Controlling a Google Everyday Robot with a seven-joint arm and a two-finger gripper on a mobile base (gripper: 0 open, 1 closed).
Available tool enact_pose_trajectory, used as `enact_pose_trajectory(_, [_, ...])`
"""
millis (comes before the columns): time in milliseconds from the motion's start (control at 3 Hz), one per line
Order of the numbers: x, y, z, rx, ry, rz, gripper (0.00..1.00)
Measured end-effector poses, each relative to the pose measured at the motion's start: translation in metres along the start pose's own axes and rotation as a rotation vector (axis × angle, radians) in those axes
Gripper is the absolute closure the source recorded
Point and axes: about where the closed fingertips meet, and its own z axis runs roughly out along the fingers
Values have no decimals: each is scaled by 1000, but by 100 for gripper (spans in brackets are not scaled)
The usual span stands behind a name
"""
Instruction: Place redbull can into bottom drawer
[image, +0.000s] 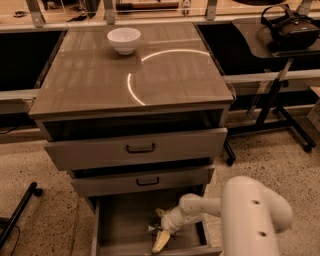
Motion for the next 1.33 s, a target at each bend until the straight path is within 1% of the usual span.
enact_pose_trajectory(333, [16, 19, 45, -135, 18, -42, 0])
enact_pose_trajectory(1000, [13, 17, 43, -134, 17, -42, 0])
enact_pose_trajectory(1333, [12, 12, 45, -132, 16, -41, 0])
